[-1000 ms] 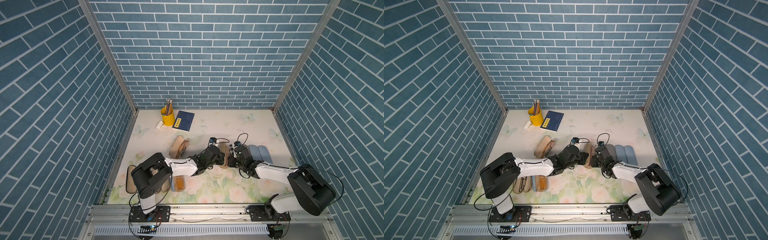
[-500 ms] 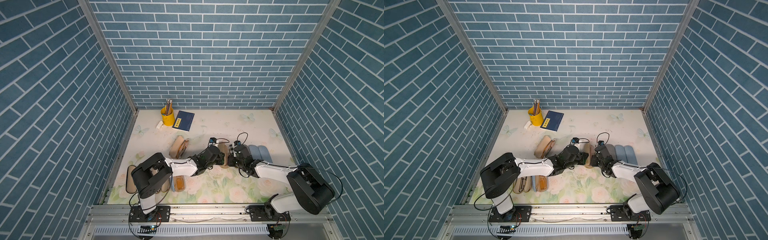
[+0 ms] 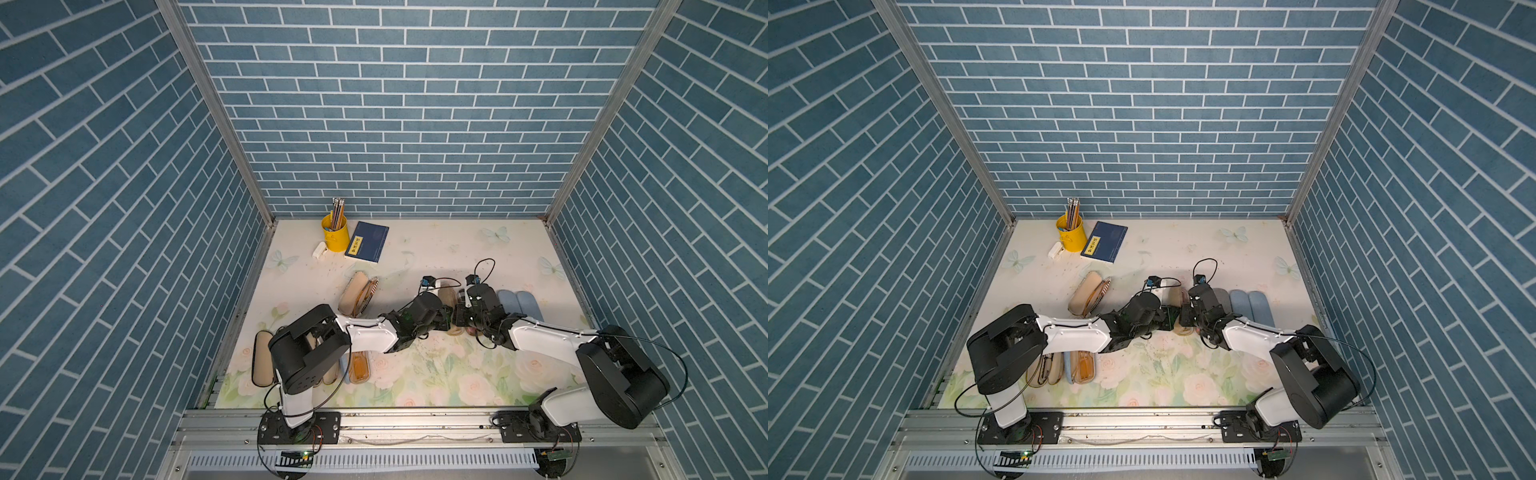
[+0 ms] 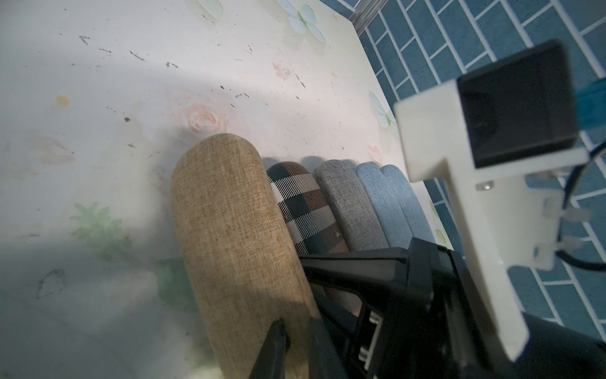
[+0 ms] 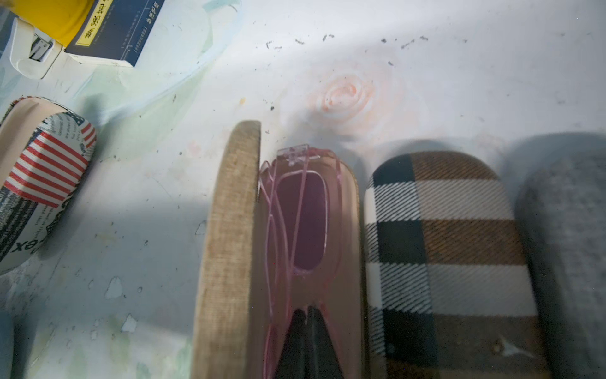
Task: Close the glasses case
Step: Close the glasses case at the center of the board, then move the glasses case to the center of the board.
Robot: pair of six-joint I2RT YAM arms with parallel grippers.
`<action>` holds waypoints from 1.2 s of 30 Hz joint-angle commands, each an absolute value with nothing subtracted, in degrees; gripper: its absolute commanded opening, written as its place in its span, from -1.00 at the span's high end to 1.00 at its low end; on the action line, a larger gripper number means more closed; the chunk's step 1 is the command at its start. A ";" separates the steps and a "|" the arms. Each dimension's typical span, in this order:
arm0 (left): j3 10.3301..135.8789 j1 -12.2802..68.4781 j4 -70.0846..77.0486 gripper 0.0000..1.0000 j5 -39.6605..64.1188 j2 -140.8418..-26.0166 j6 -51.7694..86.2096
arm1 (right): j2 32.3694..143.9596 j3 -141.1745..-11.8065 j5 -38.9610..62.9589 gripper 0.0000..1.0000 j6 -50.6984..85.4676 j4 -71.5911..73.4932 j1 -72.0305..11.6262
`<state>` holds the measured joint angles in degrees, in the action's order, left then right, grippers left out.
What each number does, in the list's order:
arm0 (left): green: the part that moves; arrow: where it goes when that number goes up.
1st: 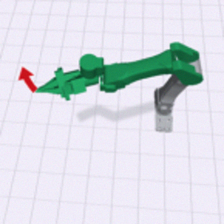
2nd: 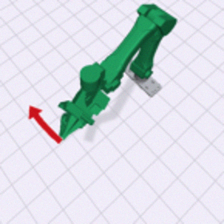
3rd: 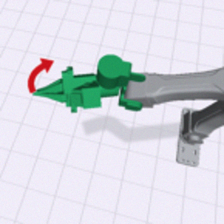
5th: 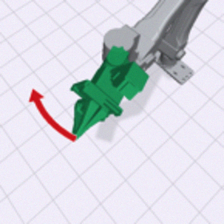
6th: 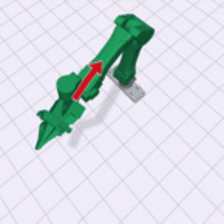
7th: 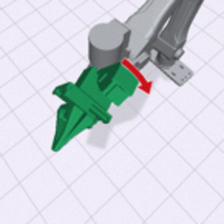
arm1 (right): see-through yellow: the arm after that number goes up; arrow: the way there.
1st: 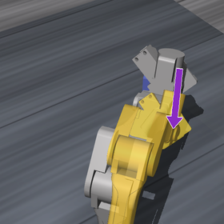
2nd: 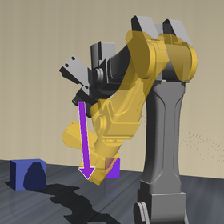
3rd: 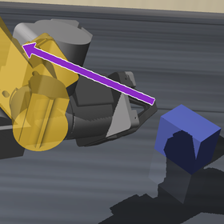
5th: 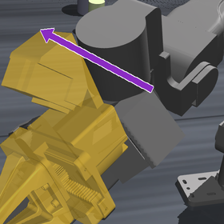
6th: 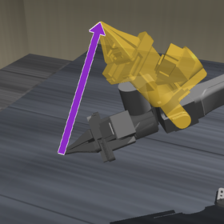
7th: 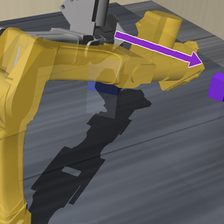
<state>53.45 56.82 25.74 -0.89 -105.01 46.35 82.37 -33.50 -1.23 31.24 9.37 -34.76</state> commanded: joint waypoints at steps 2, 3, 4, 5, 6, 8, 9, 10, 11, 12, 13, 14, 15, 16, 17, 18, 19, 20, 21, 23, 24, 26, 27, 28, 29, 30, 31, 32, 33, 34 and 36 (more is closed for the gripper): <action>53.39 58.18 19.48 0.64 1.65 -111.36 46.76 | 79.44 -35.97 0.55 0.87 27.86 6.35 -33.10; 53.61 58.21 19.82 0.65 1.91 -112.26 46.93 | 78.81 -36.65 0.60 0.86 27.12 4.73 -32.66; 53.78 58.18 20.09 0.65 2.23 -112.93 47.02 | 78.29 -37.26 -0.15 0.85 26.48 3.07 -32.31; 54.00 58.18 20.19 0.65 2.29 -113.59 47.05 | 77.53 -37.75 -1.41 0.83 25.84 1.30 -31.95; 54.26 58.29 20.38 0.65 2.43 -114.29 47.04 | 76.60 -37.97 -2.16 0.82 25.35 -0.02 -31.31; 55.32 58.27 19.72 0.65 2.67 -115.72 47.07 | 74.67 -37.67 -1.21 0.78 24.80 -1.06 -29.34; 55.41 58.27 19.97 0.65 2.85 -116.01 47.09 | 73.41 -37.38 -0.97 0.77 24.56 -1.50 -28.42; 55.37 58.36 20.36 0.65 3.15 -116.10 47.11 | 72.40 -37.21 -0.97 0.75 24.29 -2.00 -27.70; 55.45 58.36 20.18 0.65 3.02 -116.17 47.15 | 71.16 -37.09 -0.98 0.74 23.93 -2.88 -26.73; 55.47 58.39 20.12 0.65 2.73 -115.90 47.13 | 69.97 -37.09 -1.15 0.73 23.66 -3.77 -26.00; 55.25 58.40 20.40 0.65 2.56 -115.31 47.06 | 68.76 -37.09 -1.06 0.73 23.49 -4.17 -25.56; 54.98 58.37 20.61 0.64 2.55 -114.37 46.97 | 67.57 -36.96 -0.73 0.72 23.33 -4.54 -25.25; 54.93 58.37 20.65 0.64 2.46 -113.54 46.79 | 66.59 -36.92 -0.69 0.72 23.37 -4.82 -25.07; 54.91 58.40 20.72 0.62 2.31 -112.24 46.46 | 65.66 -36.91 -0.75 0.71 23.51 -5.22 -24.98; 54.93 58.44 20.83 0.59 2.29 -111.01 46.13 | 64.65 -36.78 -0.54 0.68 23.71 -5.36 -24.96; 55.01 58.41 20.56 0.56 2.13 -109.97 45.85 | 63.86 -36.54 -0.24 0.66 23.94 -5.36 -24.96; 55.18 58.38 19.94 0.55 1.58 -108.51 45.43 | 63.07 -36.18 0.04 0.64 24.31 -5.34 -24.91; 55.04 58.37 19.52 0.52 1.10 -106.92 45.15 | 62.15 -35.70 0.70 0.64 24.76 -5.06 -24.93; 54.67 58.40 19.22 0.48 0.54 -105.10 44.99 | 61.41 -35.25 1.90 0.63 25.15 -4.65 -24.96; 53.85 58.31 17.69 0.32 -1.07 -100.40 44.30 | 59.77 -33.89 5.31 0.57 26.03 -2.84 -24.94; 53.55 58.32 16.78 0.23 -1.76 -98.74 43.93 | 59.18 -33.32 7.46 0.54 26.34 -1.89 -24.96; 53.12 58.07 13.55 -0.01 -4.08 -93.59 42.90 | 58.34 -31.71 10.71 0.47 27.79 0.25 -25.24; 52.48 57.73 11.97 -0.10 -5.39 -90.71 42.66 | 58.34 -30.61 12.55 0.41 28.84 2.15 -25.74; 51.30 57.19 11.17 -0.18 -6.25 -87.86 42.76 | 58.69 -29.46 14.30 0.33 29.77 4.09 -26.71; 49.50 56.10 10.74 -0.25 -6.63 -84.37 43.01 | 59.62 -28.58 15.10 0.27 30.87 6.41 -28.13; 47.60 54.73 10.20 -0.31 -6.89 -80.48 43.22 | 60.97 -28.16 14.40 0.22 31.85 8.25 -30.80; 46.05 53.66 9.26 -0.41 -7.69 -76.96 43.32 | 62.46 -28.10 13.34 0.14 32.60 9.98 -33.59; 44.63 52.41 7.45 -0.51 -8.96 -72.96 43.26 | 64.71 -28.39 12.48 0.06 33.22 12.24 -37.43; 43.60 51.25 4.76 -0.58 -10.67 -69.14 43.03 | 67.72 -29.21 12.14 0.02 33.86 14.29 -40.85; 42.72 50.13 2.39 -0.63 -11.82 -65.92 42.94 | 70.33 -30.07 11.77 0.00 34.61 15.99 -43.18; 41.02 47.56 -2.13 -0.70 -13.61 -58.77 42.79 | 76.27 -31.37 11.75 -0.02 36.80 21.30 -48.03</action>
<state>43.59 49.87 7.49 -8.95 -64.23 43.68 70.76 -29.61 11.27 32.60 11.86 -43.53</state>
